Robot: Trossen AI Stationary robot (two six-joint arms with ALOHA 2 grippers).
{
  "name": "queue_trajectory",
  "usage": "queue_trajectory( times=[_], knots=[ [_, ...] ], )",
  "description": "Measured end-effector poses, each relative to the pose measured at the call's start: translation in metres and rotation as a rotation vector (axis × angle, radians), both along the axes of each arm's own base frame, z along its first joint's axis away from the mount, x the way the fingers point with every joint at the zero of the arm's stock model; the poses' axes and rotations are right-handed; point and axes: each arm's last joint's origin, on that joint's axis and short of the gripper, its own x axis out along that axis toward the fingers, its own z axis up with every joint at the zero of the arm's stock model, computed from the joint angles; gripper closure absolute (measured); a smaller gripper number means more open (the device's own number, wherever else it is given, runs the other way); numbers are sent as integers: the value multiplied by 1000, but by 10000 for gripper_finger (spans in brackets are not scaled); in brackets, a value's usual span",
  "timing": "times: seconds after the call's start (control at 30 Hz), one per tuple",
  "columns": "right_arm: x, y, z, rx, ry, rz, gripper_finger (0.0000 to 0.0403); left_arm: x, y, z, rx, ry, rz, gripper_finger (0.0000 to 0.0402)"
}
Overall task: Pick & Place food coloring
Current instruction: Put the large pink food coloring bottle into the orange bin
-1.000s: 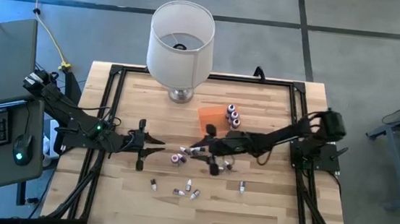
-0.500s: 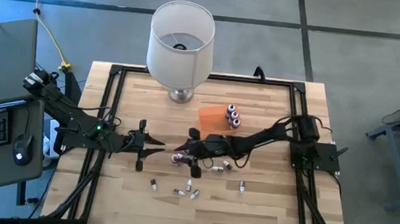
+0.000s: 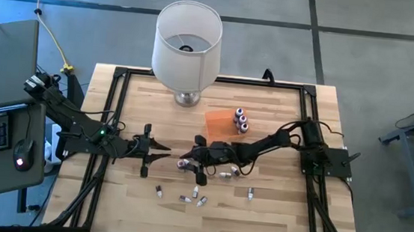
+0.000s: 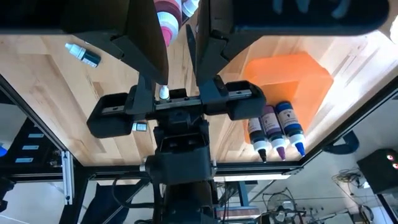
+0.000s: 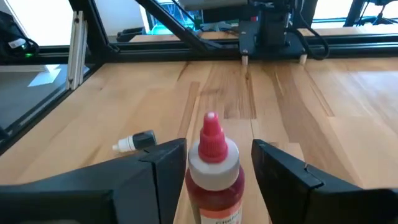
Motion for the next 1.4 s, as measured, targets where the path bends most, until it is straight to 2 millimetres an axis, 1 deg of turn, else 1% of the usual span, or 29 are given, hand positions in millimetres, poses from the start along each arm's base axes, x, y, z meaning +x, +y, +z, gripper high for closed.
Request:
queue_trajectory(
  times=[0.2, 0.3, 0.4, 0.73, 0.87, 0.93, 1.03, 1.17, 1.27, 1.33, 1.4],
  knots=[
    [1, 0, 5, 0, -50, 4, 227, 0, 0, 0, 0, 0, 0, 321],
    [1, 0, 4, -2, -40, 4, 234, 0, 0, 0, -1, -1, 0, 321],
    [1, 0, 4, -3, -43, 9, 258, 0, 0, 0, -1, -1, 0, 321],
    [2, -5, 4, -15, -44, 18, 365, 0, 0, 0, -2, -1, 1, 321],
    [2, -5, 4, -32, -49, 21, 370, 0, 0, 0, -5, -1, 1, 321],
    [1, -5, 8, -42, -49, 24, 370, 0, 0, 0, -5, -2, 2, 321],
    [-2, -5, 25, -58, -74, 26, 369, 0, 0, 0, -9, -2, 3, 321],
    [-12, -9, 61, -120, -101, -37, 360, 0, 0, 0, -26, -3, 6, 321],
    [-26, -14, 92, -198, -82, -137, 366, 0, 0, 0, -27, -3, 6, 321],
    [-40, -18, 113, -263, -53, -220, 369, 0, 0, 0, -27, -3, 6, 321],
    [-55, -23, 130, -310, -9, -291, 369, 0, 0, 0, -30, -3, 6, 321]
  ],
)
